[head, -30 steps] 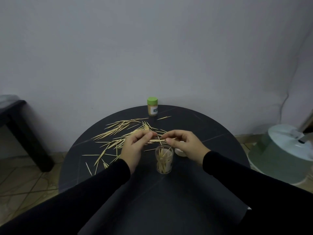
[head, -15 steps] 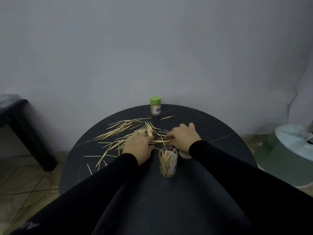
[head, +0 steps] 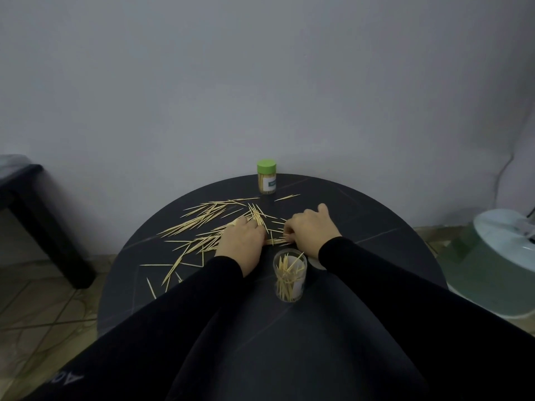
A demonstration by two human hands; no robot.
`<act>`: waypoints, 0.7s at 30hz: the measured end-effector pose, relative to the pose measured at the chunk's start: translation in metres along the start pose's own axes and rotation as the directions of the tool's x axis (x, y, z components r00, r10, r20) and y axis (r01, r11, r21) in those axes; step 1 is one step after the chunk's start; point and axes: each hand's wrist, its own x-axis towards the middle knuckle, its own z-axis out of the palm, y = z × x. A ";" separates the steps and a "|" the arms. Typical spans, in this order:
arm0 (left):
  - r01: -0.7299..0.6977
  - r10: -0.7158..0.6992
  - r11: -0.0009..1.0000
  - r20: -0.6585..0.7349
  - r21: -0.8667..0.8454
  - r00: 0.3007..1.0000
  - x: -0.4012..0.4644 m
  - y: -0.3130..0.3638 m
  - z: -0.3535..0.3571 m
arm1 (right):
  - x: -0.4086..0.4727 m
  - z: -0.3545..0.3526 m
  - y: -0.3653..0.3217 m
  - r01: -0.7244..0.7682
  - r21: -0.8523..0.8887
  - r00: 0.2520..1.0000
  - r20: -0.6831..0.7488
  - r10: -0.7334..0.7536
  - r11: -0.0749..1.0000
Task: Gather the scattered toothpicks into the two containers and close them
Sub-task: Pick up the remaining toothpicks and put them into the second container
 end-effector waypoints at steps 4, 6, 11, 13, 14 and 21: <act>0.048 -0.049 0.996 -0.001 -0.074 0.999 0.001 0.000 -0.002 | -0.004 -0.004 0.004 -0.038 0.114 0.999 -0.032 0.042 0.993; 0.103 -0.108 0.977 -0.015 -0.186 0.994 0.000 -0.002 -0.007 | -0.007 -0.009 0.005 -0.075 0.254 0.992 -0.077 0.098 0.964; 0.184 -0.237 0.859 -0.052 -0.478 0.970 -0.004 -0.003 -0.020 | -0.024 -0.025 0.007 -0.083 0.610 0.966 -0.145 0.214 0.788; 0.172 -0.255 0.809 -0.072 -0.562 0.964 -0.007 -0.002 -0.023 | -0.029 -0.029 0.006 -0.070 0.706 0.962 -0.139 0.236 0.705; 0.158 -0.260 0.784 -0.086 -0.600 0.962 -0.008 -0.001 -0.025 | -0.031 -0.032 0.004 -0.051 0.752 0.961 -0.142 0.236 0.657; 0.004 -0.291 0.356 -0.107 -0.934 0.951 -0.030 0.021 -0.050 | -0.056 -0.049 -0.006 0.158 0.939 0.965 -0.212 0.153 0.304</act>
